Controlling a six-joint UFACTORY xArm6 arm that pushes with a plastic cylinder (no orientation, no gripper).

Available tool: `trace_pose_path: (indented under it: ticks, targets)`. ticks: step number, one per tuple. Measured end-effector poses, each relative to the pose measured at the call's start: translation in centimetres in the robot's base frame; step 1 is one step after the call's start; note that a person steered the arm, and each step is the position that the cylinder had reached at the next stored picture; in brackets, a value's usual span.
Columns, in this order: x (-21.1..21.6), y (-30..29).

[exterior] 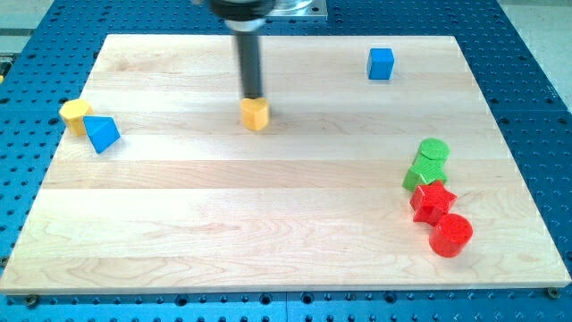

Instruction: Place the heart to the left of the triangle

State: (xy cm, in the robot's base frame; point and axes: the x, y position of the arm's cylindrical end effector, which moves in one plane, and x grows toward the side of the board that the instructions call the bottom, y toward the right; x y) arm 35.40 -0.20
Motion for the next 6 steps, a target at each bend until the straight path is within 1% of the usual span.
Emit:
trace_pose_path:
  ticks: [1,2,3,4,5,6]
  targets:
    - [1.3,3.0]
    - [5.0,-6.3]
    - [5.2,-12.3]
    - [3.1,-11.2]
    - [3.8,-16.1]
    - [3.9,-15.9]
